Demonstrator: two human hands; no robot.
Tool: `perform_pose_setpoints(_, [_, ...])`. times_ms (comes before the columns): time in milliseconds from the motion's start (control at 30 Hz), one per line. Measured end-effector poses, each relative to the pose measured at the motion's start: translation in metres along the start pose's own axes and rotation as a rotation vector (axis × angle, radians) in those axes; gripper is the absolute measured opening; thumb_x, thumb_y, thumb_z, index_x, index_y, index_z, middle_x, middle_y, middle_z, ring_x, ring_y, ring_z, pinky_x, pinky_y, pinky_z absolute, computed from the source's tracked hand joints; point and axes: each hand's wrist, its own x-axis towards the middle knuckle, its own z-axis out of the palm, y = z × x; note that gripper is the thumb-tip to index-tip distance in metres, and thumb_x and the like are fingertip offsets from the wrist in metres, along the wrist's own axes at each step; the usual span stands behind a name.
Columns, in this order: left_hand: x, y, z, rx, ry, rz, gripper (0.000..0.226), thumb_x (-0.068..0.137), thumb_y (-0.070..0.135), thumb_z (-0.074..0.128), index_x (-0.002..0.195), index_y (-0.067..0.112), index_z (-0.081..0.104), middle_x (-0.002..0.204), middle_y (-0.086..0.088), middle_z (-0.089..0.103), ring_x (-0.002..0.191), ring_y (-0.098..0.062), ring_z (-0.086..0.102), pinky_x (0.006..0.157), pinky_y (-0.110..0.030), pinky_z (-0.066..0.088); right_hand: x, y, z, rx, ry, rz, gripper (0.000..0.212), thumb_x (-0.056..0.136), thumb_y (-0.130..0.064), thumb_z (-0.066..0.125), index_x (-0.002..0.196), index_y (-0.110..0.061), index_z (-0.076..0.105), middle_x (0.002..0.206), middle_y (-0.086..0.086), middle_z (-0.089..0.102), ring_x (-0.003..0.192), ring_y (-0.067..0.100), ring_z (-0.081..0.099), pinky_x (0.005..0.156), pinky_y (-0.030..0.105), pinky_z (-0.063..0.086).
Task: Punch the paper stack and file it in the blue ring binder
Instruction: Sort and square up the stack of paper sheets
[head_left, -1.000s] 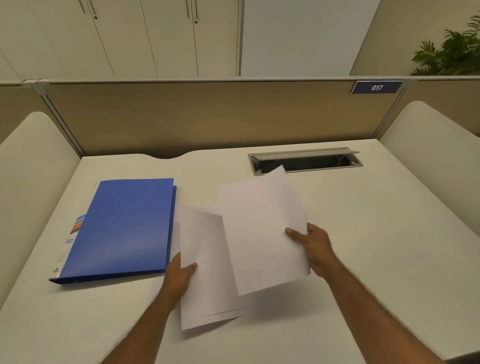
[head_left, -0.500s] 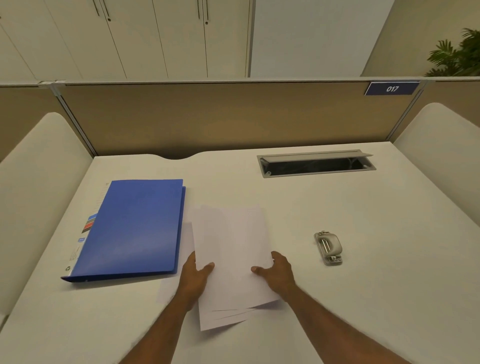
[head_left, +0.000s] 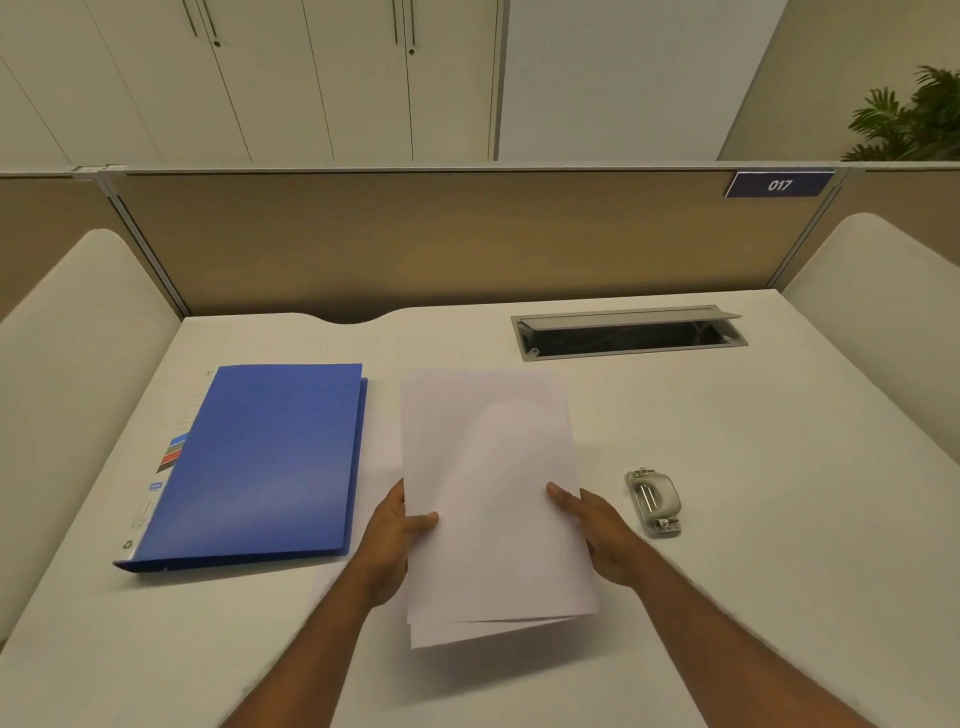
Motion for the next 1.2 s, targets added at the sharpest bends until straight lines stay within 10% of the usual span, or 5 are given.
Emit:
perform_pose_setpoints(300, [0.0,-0.021,0.013,0.488,0.187,0.233,0.041,0.095,0.039,0.051,0.131,0.02,0.052,0.131,-0.002,0.059,0.117,-0.019,0.057,0.095,-0.026,0.046,-0.004,-0.016,-0.037,-0.035,0.124,-0.22,0.056,0.067,-0.011,0.077,0.12,-0.001,0.059,0.109,0.017,0.071,0.088,0.027,0.07,0.075,0.037,0.059])
perform_pose_setpoints(500, [-0.012,-0.093,0.007,1.312,0.011,0.291,0.124,0.058,0.097,0.034,0.15,0.024,-0.007,0.155,0.004,-0.027,0.145,-0.016,-0.023,0.116,-0.042,-0.014,-0.013,-0.022,-0.082,-0.01,0.323,-0.261,0.041,0.077,-0.002,0.071,0.117,-0.007,0.062,0.111,0.014,0.069,0.09,0.032,0.066,0.083,0.043,0.053])
perform_pose_setpoints(700, [-0.007,-0.104,0.037,1.378,0.02,0.252,0.102,0.07,0.089,0.027,0.138,0.016,0.046,0.15,-0.006,0.04,0.138,-0.025,0.034,0.11,-0.041,0.01,-0.016,-0.013,-0.088,-0.003,0.397,-0.223,0.039,0.081,0.001,0.066,0.119,-0.006,0.062,0.114,0.014,0.068,0.097,0.035,0.065,0.089,0.047,0.051])
perform_pose_setpoints(867, [-0.016,-0.099,0.052,1.14,0.123,0.326,0.073,0.092,0.056,0.04,0.151,0.016,0.019,0.161,-0.001,0.01,0.148,-0.018,0.011,0.118,-0.029,0.002,-0.018,-0.008,-0.09,-0.02,0.41,-0.226,0.038,0.081,0.0,0.066,0.119,-0.008,0.062,0.112,0.012,0.068,0.098,0.034,0.065,0.088,0.046,0.052])
perform_pose_setpoints(1200, [-0.022,-0.072,0.054,0.549,0.331,0.411,0.036,0.092,0.014,0.055,0.128,0.014,0.055,0.119,0.003,0.064,0.109,-0.017,0.063,0.095,-0.026,0.051,-0.021,-0.007,-0.095,-0.052,0.341,-0.221,0.043,0.079,0.001,0.069,0.12,-0.01,0.061,0.111,0.012,0.07,0.097,0.034,0.067,0.083,0.044,0.054])
